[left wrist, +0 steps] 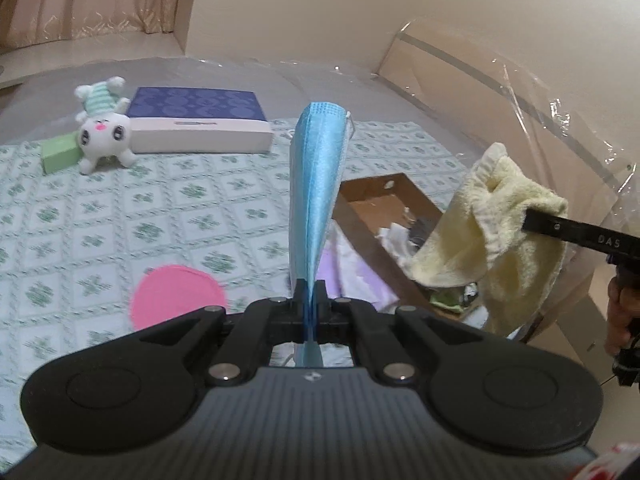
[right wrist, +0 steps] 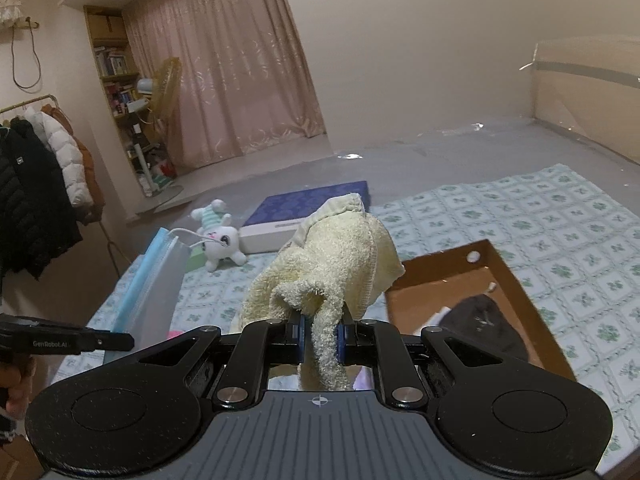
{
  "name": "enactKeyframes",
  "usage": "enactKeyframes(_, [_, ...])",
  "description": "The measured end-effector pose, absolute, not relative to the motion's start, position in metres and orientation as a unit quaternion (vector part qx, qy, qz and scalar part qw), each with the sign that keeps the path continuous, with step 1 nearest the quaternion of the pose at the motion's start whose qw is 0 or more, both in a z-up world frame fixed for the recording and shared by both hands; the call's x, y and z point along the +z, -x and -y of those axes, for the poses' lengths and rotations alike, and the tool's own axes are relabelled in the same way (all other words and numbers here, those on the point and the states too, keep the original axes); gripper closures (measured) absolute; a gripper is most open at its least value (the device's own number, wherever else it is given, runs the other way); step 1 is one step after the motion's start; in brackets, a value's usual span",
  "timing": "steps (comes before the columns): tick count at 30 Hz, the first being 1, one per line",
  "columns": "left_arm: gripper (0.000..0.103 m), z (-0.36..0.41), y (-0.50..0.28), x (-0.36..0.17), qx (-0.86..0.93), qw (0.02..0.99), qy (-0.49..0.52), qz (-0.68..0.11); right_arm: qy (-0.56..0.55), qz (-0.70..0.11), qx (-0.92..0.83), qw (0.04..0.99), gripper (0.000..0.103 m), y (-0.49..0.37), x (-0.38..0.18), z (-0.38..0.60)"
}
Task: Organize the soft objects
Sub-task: 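Carry the yellow towel and blue mask over the cardboard box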
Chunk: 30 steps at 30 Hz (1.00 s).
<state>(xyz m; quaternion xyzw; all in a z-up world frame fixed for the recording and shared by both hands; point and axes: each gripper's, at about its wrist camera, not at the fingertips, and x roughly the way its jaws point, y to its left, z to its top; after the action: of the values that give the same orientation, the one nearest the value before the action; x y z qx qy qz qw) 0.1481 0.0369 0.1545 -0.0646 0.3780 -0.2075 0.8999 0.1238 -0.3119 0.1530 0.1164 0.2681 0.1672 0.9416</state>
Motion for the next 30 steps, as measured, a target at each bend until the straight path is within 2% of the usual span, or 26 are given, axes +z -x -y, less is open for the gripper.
enactKeyframes(13, [0.102,0.041,-0.148,0.120,-0.234,0.881,0.105,-0.398,-0.133,-0.279,0.135,0.942,0.089,-0.104,0.135,0.353])
enactKeyframes(30, [0.102,0.119,-0.169,0.114,-0.286,0.858,0.132,-0.405,-0.134,-0.291,0.079,0.944,0.089,-0.098,0.123,0.414])
